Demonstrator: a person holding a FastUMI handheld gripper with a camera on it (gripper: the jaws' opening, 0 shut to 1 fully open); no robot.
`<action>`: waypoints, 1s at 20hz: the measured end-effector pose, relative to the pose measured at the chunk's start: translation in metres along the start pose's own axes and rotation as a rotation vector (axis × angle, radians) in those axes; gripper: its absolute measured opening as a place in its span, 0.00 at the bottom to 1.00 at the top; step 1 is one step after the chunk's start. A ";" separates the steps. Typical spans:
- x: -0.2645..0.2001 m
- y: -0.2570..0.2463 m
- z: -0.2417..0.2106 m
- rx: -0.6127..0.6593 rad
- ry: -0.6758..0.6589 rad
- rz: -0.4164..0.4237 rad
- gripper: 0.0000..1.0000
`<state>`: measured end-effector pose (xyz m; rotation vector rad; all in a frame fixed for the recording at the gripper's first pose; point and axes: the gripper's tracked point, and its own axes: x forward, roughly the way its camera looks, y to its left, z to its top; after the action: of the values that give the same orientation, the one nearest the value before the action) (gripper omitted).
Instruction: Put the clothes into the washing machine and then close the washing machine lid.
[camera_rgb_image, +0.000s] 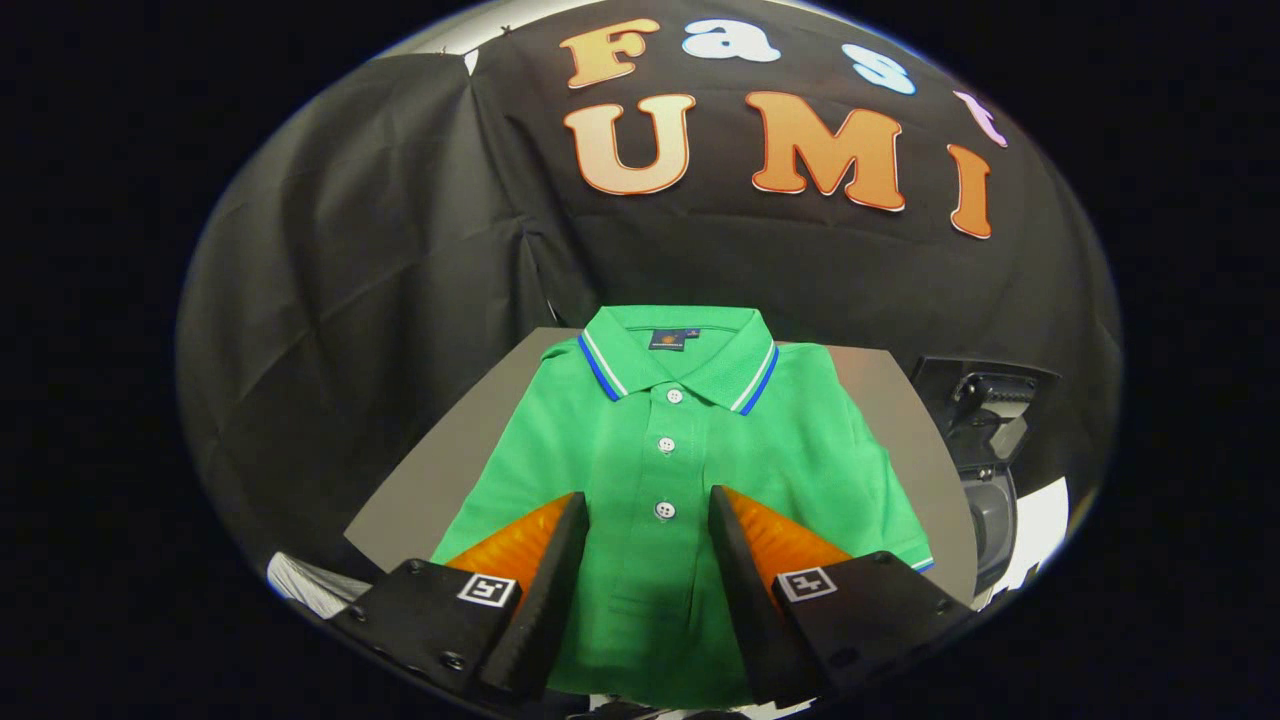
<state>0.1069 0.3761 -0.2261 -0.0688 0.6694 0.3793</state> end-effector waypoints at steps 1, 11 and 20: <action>0.000 0.001 -0.001 0.015 -0.008 0.019 0.80; -0.014 -0.005 0.005 0.106 -0.076 0.184 0.14; -0.081 -0.019 0.040 0.092 -0.323 0.296 0.09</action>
<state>0.0794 0.3395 -0.1458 0.1786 0.3752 0.6287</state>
